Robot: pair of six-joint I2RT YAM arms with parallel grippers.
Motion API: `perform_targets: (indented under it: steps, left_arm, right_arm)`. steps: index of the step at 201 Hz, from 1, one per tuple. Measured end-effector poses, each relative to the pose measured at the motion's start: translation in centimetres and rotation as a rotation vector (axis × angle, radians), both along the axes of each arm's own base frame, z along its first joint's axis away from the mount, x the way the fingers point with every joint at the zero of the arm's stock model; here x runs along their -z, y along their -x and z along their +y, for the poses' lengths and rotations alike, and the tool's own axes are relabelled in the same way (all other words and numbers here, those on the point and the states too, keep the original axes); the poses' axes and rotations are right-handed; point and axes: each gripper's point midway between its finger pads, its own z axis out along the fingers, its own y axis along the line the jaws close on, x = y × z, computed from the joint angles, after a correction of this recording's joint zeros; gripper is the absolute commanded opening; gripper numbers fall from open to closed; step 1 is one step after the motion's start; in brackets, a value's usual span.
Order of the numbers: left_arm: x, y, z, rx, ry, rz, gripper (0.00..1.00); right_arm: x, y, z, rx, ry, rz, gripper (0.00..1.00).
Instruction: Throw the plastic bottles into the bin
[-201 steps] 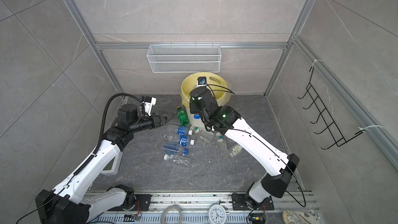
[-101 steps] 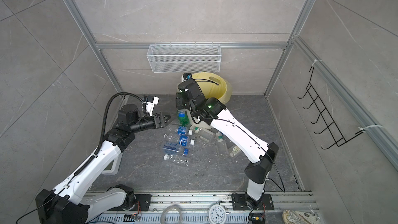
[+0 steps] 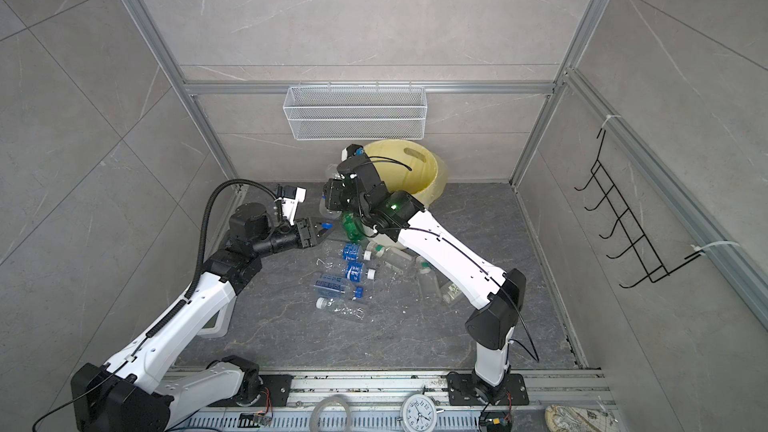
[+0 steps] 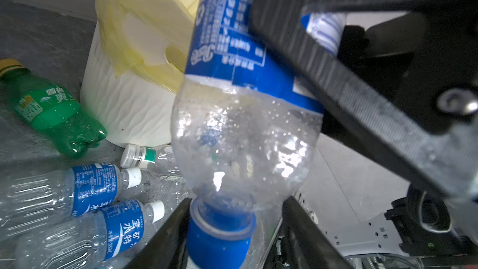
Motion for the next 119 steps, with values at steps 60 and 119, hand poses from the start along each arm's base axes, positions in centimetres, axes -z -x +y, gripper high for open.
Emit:
perform_targets:
  steps: [60,119]
  left_arm:
    - [0.3,-0.26,0.34,-0.027,-0.013,-0.005,0.16]
    - [0.72,-0.36,0.57,-0.042,-0.028,0.005,0.13]
  right_arm:
    - [-0.06,0.09,0.55,-0.013,-0.037,0.011,0.5]
    - [0.4,-0.14,0.8,-0.011,-0.035,0.017,0.69]
